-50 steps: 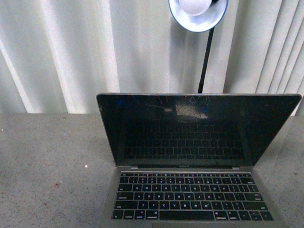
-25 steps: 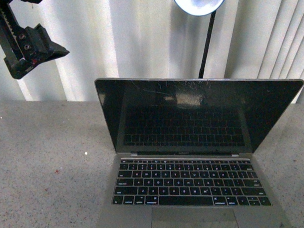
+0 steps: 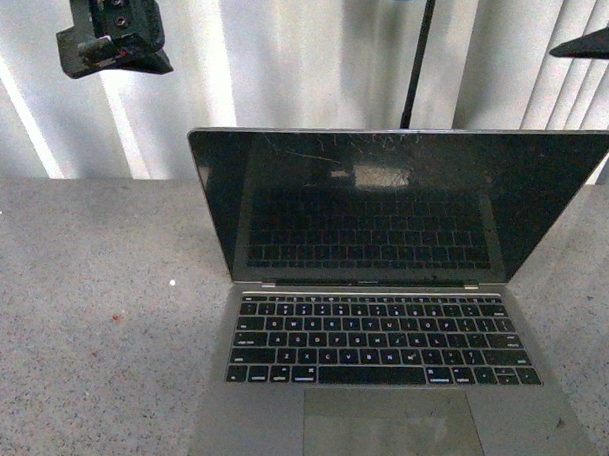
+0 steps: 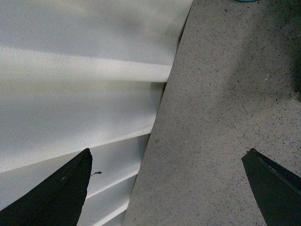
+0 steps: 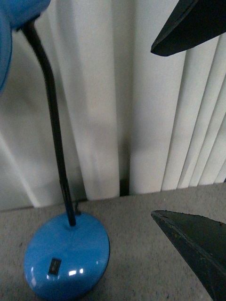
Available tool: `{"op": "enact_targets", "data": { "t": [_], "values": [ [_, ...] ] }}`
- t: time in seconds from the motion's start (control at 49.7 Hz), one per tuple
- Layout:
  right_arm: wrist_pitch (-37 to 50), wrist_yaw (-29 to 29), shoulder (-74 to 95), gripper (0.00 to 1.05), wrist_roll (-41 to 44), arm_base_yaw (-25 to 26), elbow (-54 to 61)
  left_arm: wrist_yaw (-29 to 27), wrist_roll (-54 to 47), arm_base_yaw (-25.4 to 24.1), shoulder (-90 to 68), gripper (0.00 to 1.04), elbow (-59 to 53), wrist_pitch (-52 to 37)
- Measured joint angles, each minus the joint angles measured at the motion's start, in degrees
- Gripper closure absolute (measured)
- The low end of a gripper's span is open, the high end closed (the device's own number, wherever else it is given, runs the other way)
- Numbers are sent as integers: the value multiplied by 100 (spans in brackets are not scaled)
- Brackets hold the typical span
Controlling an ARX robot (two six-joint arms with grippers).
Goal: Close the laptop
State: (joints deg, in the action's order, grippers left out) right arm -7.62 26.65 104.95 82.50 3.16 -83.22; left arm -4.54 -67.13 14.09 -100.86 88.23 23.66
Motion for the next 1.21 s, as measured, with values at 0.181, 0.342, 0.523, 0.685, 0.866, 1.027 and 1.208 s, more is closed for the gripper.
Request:
{"op": "enact_targets", "data": {
  "t": [0.181,0.342,0.523,0.685,0.866,1.027,1.208],
  "values": [
    [-603,-63,157,7,339,-175,-39,-157,-184,243,-94,7,17,-28],
    [-815,-87,280,7,557,-278,-39,-275,-254,374,-188,7,-90,-120],
    [-1228,-144,308,8,678,-282,-136,-345,-323,380,-262,7,-188,-162],
    [-1451,-168,308,31,820,-245,-151,-348,-367,382,-297,11,-308,-267],
    [-1762,-120,308,65,927,-170,-264,-348,-382,382,-348,44,-389,-339],
    [-1882,-85,308,91,975,-166,-284,-348,-385,382,-348,69,-463,-374],
    [-1930,-61,304,102,1014,-212,-221,-328,-407,420,-348,100,-640,-369]
  ]
}}
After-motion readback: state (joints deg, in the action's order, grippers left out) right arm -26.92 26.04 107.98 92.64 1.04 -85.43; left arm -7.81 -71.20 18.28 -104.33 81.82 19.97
